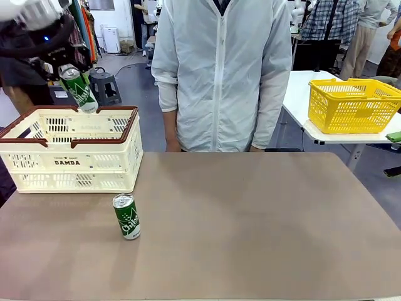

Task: Place the drinks into the Shopping basket.
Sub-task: Pick up one drink and place it into the Shopping basket.

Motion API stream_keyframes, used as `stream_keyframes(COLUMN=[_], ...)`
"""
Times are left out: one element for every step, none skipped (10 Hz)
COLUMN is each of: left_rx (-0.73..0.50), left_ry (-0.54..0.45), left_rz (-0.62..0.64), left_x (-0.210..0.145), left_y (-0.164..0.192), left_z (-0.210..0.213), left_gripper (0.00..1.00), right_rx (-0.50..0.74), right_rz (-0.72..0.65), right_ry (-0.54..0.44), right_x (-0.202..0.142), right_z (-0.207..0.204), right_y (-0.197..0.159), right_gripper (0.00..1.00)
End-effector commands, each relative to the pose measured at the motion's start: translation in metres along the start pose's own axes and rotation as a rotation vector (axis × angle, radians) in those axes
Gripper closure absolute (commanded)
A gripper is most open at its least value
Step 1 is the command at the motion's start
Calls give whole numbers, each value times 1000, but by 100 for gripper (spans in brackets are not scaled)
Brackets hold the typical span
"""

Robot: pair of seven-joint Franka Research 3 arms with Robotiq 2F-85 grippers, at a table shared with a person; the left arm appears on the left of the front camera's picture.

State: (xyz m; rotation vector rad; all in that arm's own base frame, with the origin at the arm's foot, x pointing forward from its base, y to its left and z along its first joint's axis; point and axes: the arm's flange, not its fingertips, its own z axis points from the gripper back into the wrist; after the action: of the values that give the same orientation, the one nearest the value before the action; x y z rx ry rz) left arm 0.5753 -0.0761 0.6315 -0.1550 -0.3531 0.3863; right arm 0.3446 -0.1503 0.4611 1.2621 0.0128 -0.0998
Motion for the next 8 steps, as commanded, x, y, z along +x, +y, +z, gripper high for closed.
stream_keyframes(left_rx=[-14, -14, -14, 4, 61, 101, 105, 109], left_ry=[7, 7, 7, 10, 7, 13, 47, 81], left_rz=[-43, -43, -43, -11, -111, -167, -225, -244], left_x=[-8, -8, -8, -2, -4, 3, 9, 11], left_y=[4, 4, 4, -3, -12, -19, -22, -23], left_z=[20, 20, 20, -2, -15, -39, -64, -87], left_gripper=[100, 100, 100, 100, 100, 100, 100, 100], right_rx=[2, 2, 2, 2, 2, 2, 2, 2], right_rz=[-15, -15, -15, -15, -15, -15, -15, -15], right_ry=[7, 7, 7, 7, 7, 7, 7, 7], right_x=[-2, -2, -2, -2, -2, -2, -2, -2], right_z=[1, 1, 1, 1, 1, 1, 1, 1], right_y=[6, 6, 6, 6, 6, 6, 6, 6], right_gripper=[0, 0, 0, 0, 0, 0, 0, 0])
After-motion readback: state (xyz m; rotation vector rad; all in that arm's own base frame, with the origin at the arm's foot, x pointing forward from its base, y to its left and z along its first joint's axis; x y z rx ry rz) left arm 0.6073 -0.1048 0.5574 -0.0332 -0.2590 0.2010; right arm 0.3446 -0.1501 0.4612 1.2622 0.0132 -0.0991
